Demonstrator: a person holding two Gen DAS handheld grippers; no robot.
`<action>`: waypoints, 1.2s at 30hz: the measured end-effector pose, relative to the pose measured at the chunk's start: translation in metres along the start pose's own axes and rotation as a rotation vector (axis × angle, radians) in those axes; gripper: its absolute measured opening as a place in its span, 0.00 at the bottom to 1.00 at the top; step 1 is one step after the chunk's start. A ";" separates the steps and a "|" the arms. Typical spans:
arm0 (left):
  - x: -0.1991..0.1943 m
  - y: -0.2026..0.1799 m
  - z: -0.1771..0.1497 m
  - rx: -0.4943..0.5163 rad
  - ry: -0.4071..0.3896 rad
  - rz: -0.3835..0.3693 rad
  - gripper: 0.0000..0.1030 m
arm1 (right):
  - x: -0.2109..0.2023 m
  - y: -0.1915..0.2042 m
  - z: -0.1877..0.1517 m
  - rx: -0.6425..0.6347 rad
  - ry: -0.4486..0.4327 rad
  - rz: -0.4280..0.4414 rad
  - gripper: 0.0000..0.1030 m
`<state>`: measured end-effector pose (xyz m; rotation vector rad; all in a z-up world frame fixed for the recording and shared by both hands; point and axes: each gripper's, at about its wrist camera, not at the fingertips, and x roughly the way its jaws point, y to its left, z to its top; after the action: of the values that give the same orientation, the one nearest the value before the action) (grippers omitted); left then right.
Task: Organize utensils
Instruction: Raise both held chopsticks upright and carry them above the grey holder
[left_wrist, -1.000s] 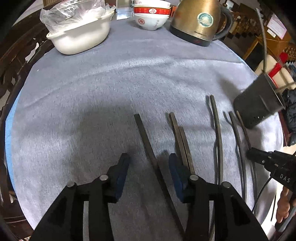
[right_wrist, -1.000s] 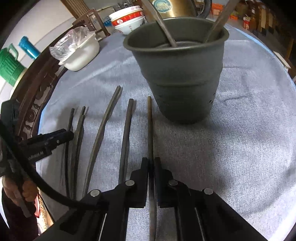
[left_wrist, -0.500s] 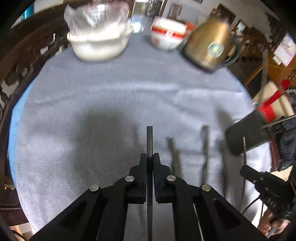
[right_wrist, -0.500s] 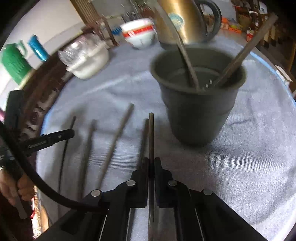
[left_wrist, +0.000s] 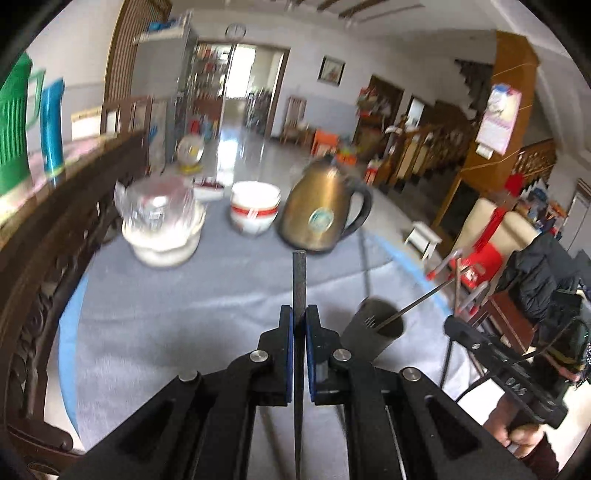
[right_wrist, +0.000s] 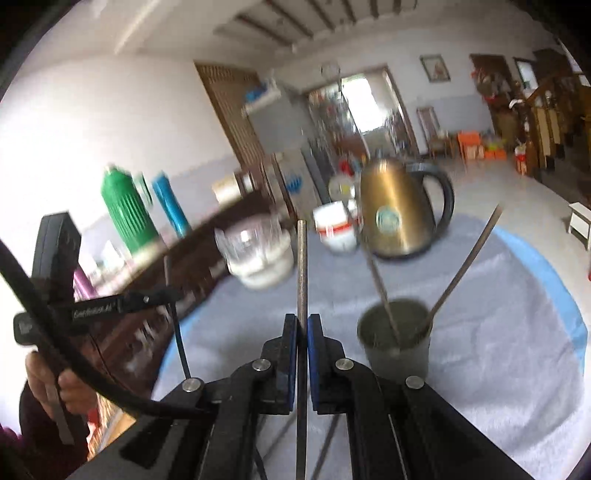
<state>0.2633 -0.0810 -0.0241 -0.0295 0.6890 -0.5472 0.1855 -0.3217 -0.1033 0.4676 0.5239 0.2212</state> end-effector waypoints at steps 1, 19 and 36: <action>-0.005 -0.005 0.002 0.008 -0.026 -0.001 0.06 | -0.006 0.000 0.001 0.005 -0.029 0.002 0.06; -0.003 -0.057 0.059 -0.034 -0.368 -0.072 0.06 | -0.030 -0.018 0.048 -0.010 -0.563 -0.229 0.06; 0.112 -0.078 0.055 -0.110 -0.294 0.012 0.06 | 0.057 -0.033 0.058 -0.053 -0.483 -0.391 0.06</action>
<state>0.3315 -0.2106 -0.0327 -0.2046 0.4313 -0.4808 0.2670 -0.3538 -0.0992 0.3422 0.1270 -0.2510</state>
